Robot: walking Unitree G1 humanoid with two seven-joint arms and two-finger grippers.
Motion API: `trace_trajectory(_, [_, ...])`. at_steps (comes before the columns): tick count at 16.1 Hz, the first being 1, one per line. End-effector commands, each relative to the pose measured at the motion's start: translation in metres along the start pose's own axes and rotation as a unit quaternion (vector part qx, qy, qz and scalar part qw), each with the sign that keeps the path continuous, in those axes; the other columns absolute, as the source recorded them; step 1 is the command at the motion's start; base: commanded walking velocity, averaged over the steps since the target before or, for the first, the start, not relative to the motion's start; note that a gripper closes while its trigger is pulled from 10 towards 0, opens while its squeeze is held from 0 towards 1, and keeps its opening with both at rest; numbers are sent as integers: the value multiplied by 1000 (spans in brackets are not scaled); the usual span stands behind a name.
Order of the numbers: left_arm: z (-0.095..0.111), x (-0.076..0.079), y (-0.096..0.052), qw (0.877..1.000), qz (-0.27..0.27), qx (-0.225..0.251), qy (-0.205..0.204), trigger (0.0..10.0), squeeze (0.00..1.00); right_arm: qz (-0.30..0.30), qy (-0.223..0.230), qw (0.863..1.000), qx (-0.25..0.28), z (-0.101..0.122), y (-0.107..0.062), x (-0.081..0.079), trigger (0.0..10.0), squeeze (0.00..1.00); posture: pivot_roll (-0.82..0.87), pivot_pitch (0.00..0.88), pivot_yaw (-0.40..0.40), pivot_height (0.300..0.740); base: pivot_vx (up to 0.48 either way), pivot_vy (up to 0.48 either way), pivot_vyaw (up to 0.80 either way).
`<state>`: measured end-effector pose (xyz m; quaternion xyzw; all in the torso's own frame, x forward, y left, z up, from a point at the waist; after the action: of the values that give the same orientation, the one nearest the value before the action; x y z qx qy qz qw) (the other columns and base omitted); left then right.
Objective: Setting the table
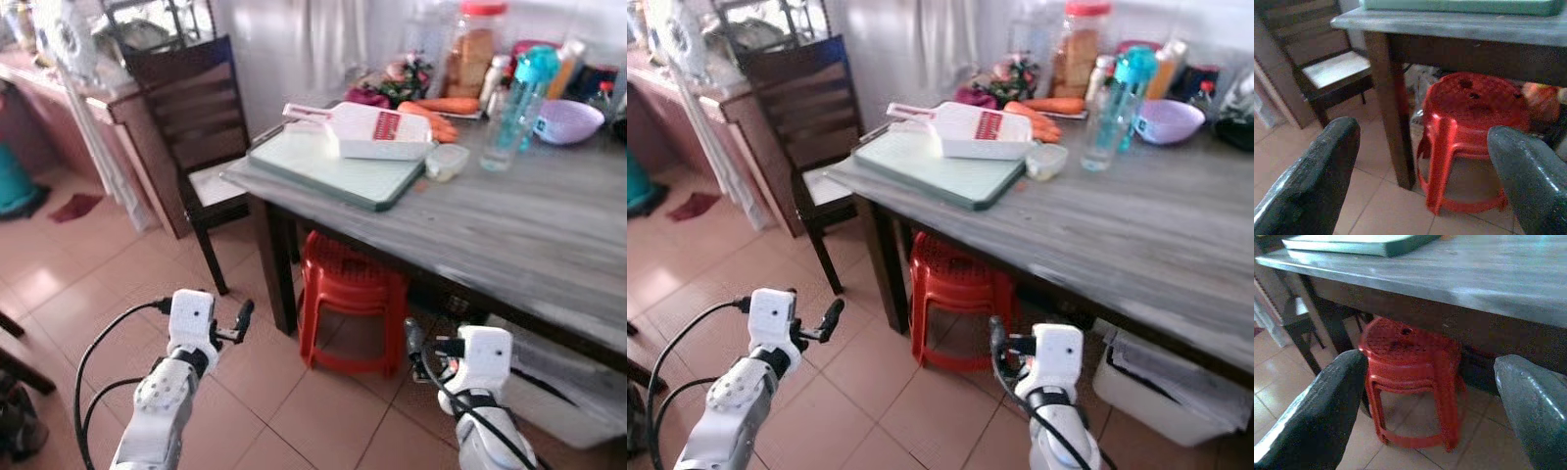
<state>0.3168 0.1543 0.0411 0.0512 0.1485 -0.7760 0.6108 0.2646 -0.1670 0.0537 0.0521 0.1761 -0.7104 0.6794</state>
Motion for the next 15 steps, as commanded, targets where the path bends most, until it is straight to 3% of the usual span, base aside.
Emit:
trace_trajectory(1, [-1,-5,-2,1000,10,-3,10,10000,0,-12,6,1000,-3,0,-1,5,10000,0,28,0,71,740,0,0,0])
trace_trajectory(8, [2,-3,4,999,29,-6,43,10000,0,-11,6,1000,-3,0,-1,5,10000,0,30,0,72,740,0,0,0])
trace_trajectory(15, [24,-8,7,996,46,37,59,10000,0,14,10,997,76,36,-6,3,10000,0,23,0,71,740,0,0,0])
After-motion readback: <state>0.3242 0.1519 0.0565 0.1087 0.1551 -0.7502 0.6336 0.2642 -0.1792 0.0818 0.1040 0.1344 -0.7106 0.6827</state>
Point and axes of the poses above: a point about 5 cm out from each wrist's last joint towards the gripper, its own y axis pointing out of the wrist towards the gripper, its own z axis along the axis of the wrist's last joint, x = y × z, the point moved 5 cm from there along y, pointing out of the wrist towards the gripper, and after that the axes turned 15 degrees about y, right-handed, at the moved point
